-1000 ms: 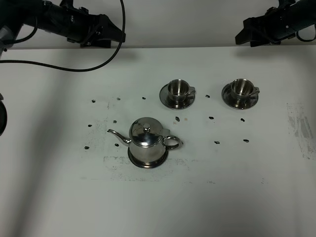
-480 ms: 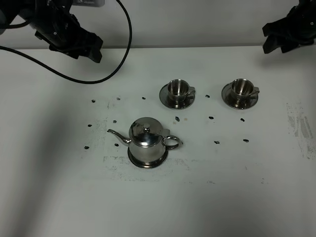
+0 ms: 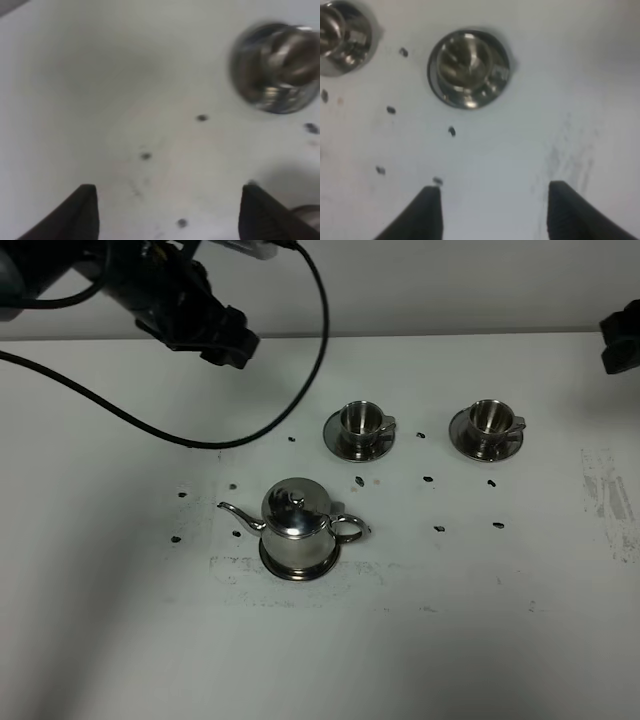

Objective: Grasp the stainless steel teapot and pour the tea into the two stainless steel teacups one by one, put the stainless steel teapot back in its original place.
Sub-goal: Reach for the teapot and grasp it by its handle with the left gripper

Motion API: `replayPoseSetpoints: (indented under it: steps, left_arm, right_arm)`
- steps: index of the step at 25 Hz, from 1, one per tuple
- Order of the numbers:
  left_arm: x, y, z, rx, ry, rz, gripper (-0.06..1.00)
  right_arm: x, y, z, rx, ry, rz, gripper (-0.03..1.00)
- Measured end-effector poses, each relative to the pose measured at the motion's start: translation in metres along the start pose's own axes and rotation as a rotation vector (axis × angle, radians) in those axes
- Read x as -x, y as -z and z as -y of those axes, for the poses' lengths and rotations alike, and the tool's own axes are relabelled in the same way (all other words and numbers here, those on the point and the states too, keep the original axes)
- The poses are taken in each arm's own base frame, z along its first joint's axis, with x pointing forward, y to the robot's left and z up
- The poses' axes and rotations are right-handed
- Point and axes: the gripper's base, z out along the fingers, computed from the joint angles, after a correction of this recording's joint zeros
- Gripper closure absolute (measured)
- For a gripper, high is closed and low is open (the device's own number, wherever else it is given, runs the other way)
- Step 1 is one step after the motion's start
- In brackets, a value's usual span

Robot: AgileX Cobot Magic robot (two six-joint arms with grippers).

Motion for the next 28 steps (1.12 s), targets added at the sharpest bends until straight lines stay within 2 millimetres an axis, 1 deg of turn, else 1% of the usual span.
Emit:
replayPoseSetpoints:
  steps: [1, 3, 4, 6, 7, 10, 13, 15, 17, 21, 24, 28]
  left_arm:
    - [0.003, 0.0, 0.01, 0.008, -0.032, -0.001, 0.39]
    - [0.009, -0.001, 0.032, 0.022, -0.105, 0.001, 0.4]
    - [0.013, -0.002, 0.045, 0.029, -0.15, 0.005, 0.4]
    - [0.016, -0.002, 0.065, 0.028, -0.217, 0.009, 0.41]
    - [0.019, -0.002, 0.08, 0.016, -0.266, 0.013, 0.41]
    - [0.022, -0.001, 0.116, -0.016, -0.402, 0.024, 0.41]
    - [0.022, 0.001, 0.146, -0.043, -0.53, 0.036, 0.41]
    - [0.022, 0.002, 0.16, -0.054, -0.601, 0.042, 0.41]
    - [0.021, -0.001, 0.172, -0.057, -0.66, 0.035, 0.41]
    - [0.015, -0.022, 0.183, -0.031, -0.742, -0.025, 0.41]
    - [0.012, -0.038, 0.186, -0.025, -0.779, -0.06, 0.41]
    - [0.008, -0.048, 0.19, -0.025, -0.808, -0.086, 0.41]
  right_arm:
    - [-0.01, 0.009, -0.003, -0.016, -0.004, 0.012, 0.51]
    - [-0.029, 0.037, -0.012, -0.055, -0.008, 0.07, 0.51]
    - [-0.039, 0.047, -0.016, -0.07, -0.017, 0.089, 0.51]
    - [-0.058, 0.074, -0.025, -0.097, -0.026, 0.154, 0.51]
    - [-0.069, 0.085, -0.03, -0.108, -0.029, 0.181, 0.51]
    - [-0.098, 0.114, -0.042, -0.136, -0.041, 0.264, 0.51]
    - [-0.129, 0.135, -0.053, -0.168, -0.047, 0.333, 0.51]
    - [-0.151, 0.142, -0.058, -0.19, -0.057, 0.353, 0.51]
    - [-0.172, 0.149, -0.063, -0.213, -0.071, 0.378, 0.51]
    - [-0.209, 0.154, -0.071, -0.227, -0.095, 0.419, 0.51]
    - [-0.229, 0.152, -0.076, -0.224, -0.12, 0.44, 0.51]
    - [-0.252, 0.139, -0.078, -0.218, -0.134, 0.423, 0.51]
